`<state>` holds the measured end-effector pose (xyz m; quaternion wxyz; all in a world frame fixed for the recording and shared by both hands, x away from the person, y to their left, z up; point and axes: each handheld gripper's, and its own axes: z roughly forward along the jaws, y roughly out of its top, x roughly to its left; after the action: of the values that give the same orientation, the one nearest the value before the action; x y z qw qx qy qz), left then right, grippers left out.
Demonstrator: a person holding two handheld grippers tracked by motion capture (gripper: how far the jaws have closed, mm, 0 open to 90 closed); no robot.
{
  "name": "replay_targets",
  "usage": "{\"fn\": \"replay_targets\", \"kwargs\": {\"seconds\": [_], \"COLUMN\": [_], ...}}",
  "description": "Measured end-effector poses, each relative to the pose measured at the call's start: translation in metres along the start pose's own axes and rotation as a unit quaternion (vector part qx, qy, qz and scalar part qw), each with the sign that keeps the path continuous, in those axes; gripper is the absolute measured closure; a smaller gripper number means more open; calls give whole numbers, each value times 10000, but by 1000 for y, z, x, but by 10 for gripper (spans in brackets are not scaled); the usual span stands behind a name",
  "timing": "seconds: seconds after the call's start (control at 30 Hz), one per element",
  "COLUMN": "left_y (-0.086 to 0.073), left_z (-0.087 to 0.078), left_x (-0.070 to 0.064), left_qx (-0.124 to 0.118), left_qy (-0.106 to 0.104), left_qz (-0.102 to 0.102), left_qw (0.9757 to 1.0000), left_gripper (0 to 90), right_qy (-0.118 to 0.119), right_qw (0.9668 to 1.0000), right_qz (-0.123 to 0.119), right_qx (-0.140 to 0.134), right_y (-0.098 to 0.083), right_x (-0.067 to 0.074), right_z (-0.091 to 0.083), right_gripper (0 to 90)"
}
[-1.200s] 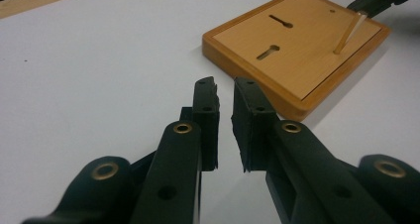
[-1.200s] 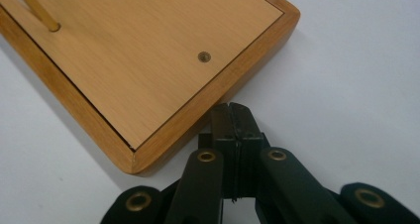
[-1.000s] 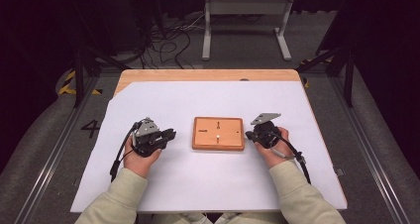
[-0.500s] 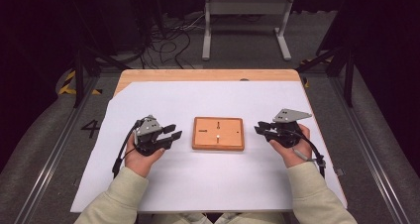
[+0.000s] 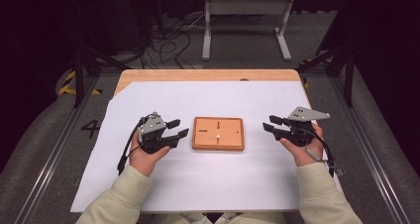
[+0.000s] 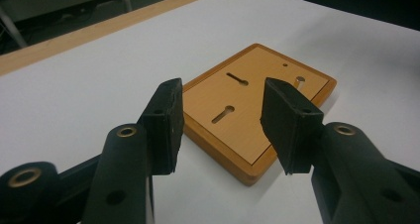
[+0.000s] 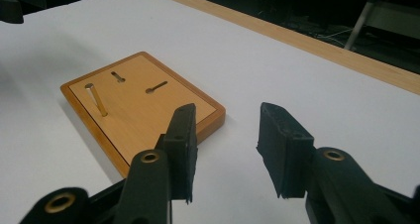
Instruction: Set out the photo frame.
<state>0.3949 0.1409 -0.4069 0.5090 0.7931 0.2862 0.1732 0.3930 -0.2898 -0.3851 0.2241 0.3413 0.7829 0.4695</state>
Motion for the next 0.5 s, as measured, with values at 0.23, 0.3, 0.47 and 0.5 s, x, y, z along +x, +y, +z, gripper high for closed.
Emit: {"fn": "replay_targets", "kwargs": {"seconds": [0.23,0.3,0.47,0.5], "left_y": [15,18,22,22], "left_z": [11,16,29,32], "left_x": [2,-1,-7,-8], "left_qx": [-11,-26,-25,-37], "left_qy": [-259,-320,-585,-674], "left_qz": [31,59,19,-1], "left_qw": [9997,9995,9983,9977], "left_gripper": [501,488,461,462], "right_qy": [4,-10,-42,-39], "right_qw": [9999,9999,9998,9997], "right_qz": [47,57,126,127], "right_qx": [-102,-128,-177,-188], "right_y": [6,6,5,5], "right_x": [2,1,-3,-4], "right_z": [-4,-5,-7,-7], "right_gripper": [581,574,565,565]}}
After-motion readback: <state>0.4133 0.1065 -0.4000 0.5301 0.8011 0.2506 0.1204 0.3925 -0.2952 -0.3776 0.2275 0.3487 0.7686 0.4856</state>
